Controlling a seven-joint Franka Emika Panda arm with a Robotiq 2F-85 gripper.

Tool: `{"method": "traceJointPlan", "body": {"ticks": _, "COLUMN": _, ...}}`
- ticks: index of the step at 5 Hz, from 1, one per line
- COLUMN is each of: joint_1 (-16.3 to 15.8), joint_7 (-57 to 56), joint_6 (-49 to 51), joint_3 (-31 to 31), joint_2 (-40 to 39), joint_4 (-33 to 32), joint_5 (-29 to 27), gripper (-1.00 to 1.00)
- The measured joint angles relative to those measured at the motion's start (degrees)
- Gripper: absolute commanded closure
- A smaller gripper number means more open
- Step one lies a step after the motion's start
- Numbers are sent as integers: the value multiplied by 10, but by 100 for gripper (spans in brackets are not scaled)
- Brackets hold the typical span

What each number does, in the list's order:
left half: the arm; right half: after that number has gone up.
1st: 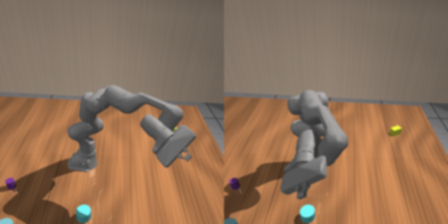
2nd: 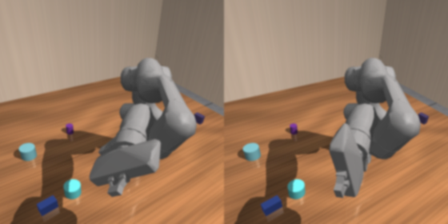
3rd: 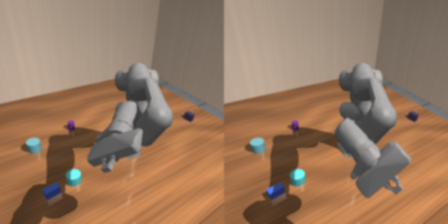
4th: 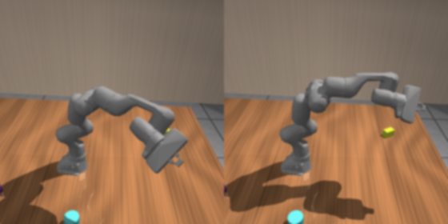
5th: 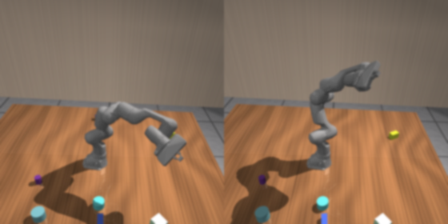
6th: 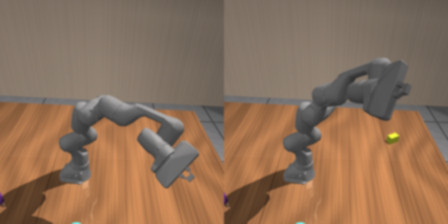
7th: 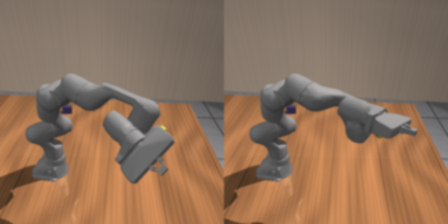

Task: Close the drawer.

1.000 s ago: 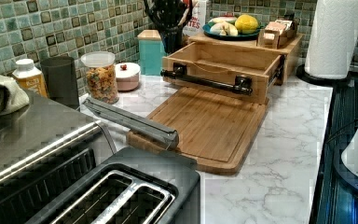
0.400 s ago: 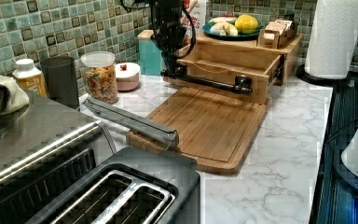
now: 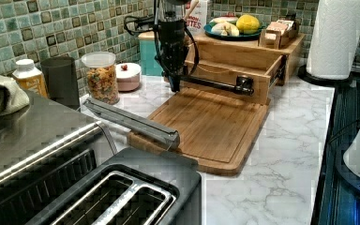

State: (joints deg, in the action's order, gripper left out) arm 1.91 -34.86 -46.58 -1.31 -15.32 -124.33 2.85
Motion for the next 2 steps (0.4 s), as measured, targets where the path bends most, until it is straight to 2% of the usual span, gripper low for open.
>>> {"method": "traceJointPlan", "body": {"ticks": 2, "joint_1": 0, "joint_7": 0, "joint_6": 34, "joint_3": -18, "joint_2": -12, "joint_4": -4, "joint_5": 22, "gripper": 100}}
